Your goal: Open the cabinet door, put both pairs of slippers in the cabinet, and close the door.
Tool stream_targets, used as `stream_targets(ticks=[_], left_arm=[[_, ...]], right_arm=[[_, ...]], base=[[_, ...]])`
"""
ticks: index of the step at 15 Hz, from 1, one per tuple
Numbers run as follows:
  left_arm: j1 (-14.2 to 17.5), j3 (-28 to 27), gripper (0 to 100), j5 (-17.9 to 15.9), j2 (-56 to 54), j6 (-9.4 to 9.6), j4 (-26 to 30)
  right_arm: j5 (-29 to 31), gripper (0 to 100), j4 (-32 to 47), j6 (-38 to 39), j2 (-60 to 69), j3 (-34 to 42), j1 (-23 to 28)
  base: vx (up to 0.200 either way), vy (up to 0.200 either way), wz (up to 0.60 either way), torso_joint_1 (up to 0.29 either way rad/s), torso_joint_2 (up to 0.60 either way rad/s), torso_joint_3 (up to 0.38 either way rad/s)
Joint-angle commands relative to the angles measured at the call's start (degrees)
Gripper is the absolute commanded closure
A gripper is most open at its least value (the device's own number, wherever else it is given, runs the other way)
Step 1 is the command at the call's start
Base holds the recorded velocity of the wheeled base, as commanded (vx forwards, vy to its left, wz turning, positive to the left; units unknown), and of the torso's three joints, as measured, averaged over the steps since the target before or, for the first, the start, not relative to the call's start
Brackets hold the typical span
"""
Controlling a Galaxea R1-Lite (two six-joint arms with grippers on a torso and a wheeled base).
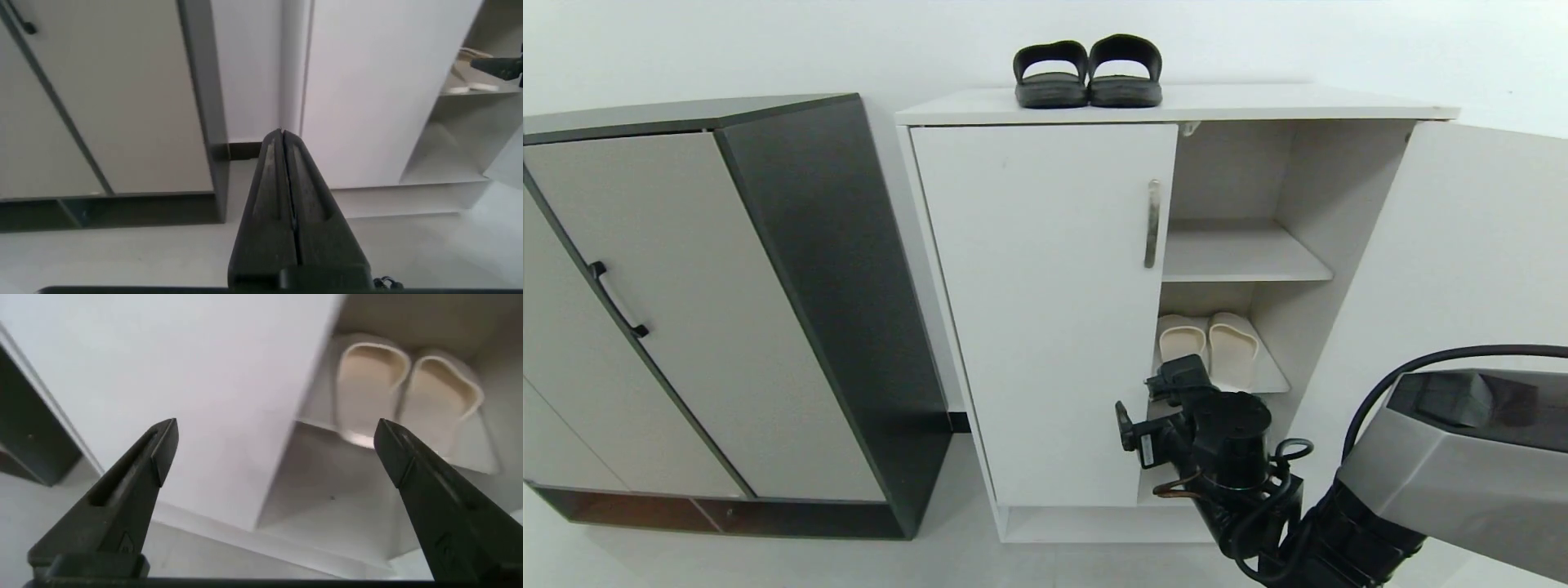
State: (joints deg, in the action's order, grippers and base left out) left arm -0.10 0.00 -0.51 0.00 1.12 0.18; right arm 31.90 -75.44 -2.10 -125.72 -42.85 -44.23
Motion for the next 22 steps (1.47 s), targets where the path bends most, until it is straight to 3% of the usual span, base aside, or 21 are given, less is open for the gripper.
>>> stream_targets(ticks=[1, 3, 10, 22], left_arm=[[0.0, 0.0, 100, 0.0, 0.1, 0.02, 0.0], [0.0, 0.0, 100, 0.1, 0.1, 0.02, 0.0], [0.0, 0.0, 100, 0.2, 0.1, -0.24, 0.0], [0.0, 0.0, 100, 0.2, 0.1, -0.24, 0.0]], right_arm=[[0.0, 0, 0.0, 0.0, -0.2, 0.1, 0.1], [0.1, 0, 0.0, -0.1, -0.2, 0.2, 0.2], [-1.2, 0, -4.9, -2.3, -1.0, 2.2, 1.8], [-1.6, 0, -6.7, -3.4, -3.0, 2.2, 2.0]], base=[[0.0, 0.2, 0.0, 0.007, 0.0, 0.007], [0.0, 0.2, 0.0, 0.002, 0.0, 0.005], [0.0, 0.0, 0.0, 0.0, 0.0, 0.0], [0.0, 0.0, 0.0, 0.0, -0.04, -0.041]])
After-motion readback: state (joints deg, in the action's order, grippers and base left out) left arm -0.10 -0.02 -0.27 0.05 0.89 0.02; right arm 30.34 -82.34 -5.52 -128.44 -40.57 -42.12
